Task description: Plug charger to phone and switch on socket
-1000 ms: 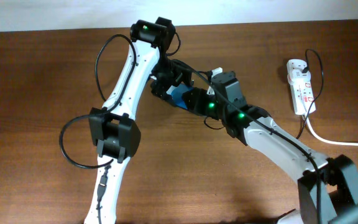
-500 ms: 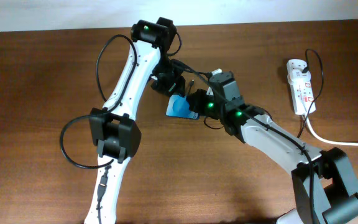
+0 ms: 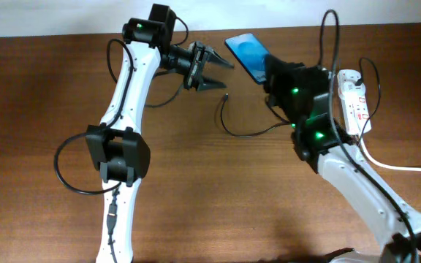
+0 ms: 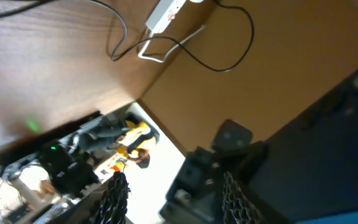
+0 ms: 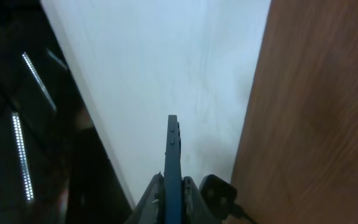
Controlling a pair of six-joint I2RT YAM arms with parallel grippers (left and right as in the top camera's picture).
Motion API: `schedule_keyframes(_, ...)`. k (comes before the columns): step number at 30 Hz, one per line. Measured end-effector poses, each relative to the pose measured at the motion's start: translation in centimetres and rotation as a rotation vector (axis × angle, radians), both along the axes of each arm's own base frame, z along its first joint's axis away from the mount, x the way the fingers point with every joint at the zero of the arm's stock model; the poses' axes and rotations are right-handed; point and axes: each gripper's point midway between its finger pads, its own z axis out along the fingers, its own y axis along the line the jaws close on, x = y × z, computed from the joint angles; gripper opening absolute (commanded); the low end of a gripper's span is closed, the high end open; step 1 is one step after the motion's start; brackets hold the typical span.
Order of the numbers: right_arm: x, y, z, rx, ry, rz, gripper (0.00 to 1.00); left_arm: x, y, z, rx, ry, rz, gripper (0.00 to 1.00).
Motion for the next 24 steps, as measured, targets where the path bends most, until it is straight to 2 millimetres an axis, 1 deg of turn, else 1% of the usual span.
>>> schedule_keyframes(1, 0.2, 0.5, -0.7, 0.004, 0.011, -0.012, 0.04, 0.2, -0.4, 0.2, -0.009, -0.001, 0.003, 0.51)
schedule_keyframes(2, 0.5, 0.4, -1.2, 0.011, 0.019, -0.042, 0.04, 0.7, -0.9, 0.4, -0.019, -0.023, 0.008, 0.51)
schedule_keyframes(4, 0.7, -0.7, -1.5, 0.001, 0.024, -0.11, 0.04, 1.3, -1.3, 0.5, -0.021, -0.05, 0.014, 0.5)
schedule_keyframes(6, 0.8, -1.8, -1.7, -0.026, 0.026, -0.17, 0.04, 1.6, -1.2, -0.3, 0.029, -0.064, 0.029, 0.49)
schedule_keyframes(7, 0.8, -2.0, -1.9, -0.037, 0.034, -0.18, 0.04, 1.8, -1.1, -0.6, 0.047, -0.07, 0.036, 0.49)
schedule_keyframes(9, 0.6, -2.6, -3.1, -0.062, 0.079, -0.194, 0.04, 1.9, -1.0, -0.9, 0.064, -0.075, 0.042, 0.49)
schedule_keyframes(11, 0.6, -3.0, -3.7, -0.065, 0.101, -0.187, 0.04, 2.0, -1.0, -1.0, 0.072, -0.077, 0.045, 0.49)
schedule_keyframes(13, 0.4, -2.2, -4.2, -0.056, 0.124, -0.135, 0.04, 2.1, -0.9, -1.3, 0.088, -0.081, 0.051, 0.5)
schedule_keyframes(15, -0.2, -1.8, -5.4, -0.065, 0.175, -0.101, 0.04, 2.1, -0.8, -1.3, 0.092, -0.082, 0.052, 0.52)
schedule_keyframes(17, -0.2, -1.1, -6.0, -0.059, 0.195, -0.066, 0.04, 2.4, -1.0, -1.2, 0.089, -0.096, 0.057, 0.53)
schedule_keyframes(18, -0.2, -0.9, -5.9, -0.055, 0.191, -0.058, 0.04, 2.5, -1.0, -1.2, 0.088, -0.097, 0.06, 0.53)
schedule_keyframes(19, 0.1, -0.6, -5.2, -0.042, 0.158, -0.049, 0.04, 2.8, -1.1, -1.2, 0.087, -0.107, 0.064, 0.53)
schedule_keyframes(20, 0.4, 0.0, -4.0, -0.029, 0.107, -0.034, 0.04, 2.8, -1.1, -1.3, 0.094, -0.111, 0.067, 0.52)
schedule_keyframes(22, 0.0, 1.3, -4.1, -0.032, 0.108, -0.007, 0.04, 2.9, -1.3, -1.7, 0.124, -0.104, 0.079, 0.43)
schedule_keyframes(23, -0.2, 2.2, -4.3, -0.036, 0.112, 0.013, 0.04, 3.1, -1.7, -2.0, 0.146, -0.094, 0.094, 0.37)
schedule_keyframes(24, -0.3, 2.5, -4.5, -0.037, 0.117, 0.019, 0.04, 3.0, -1.9, -2.0, 0.153, -0.085, 0.099, 0.32)
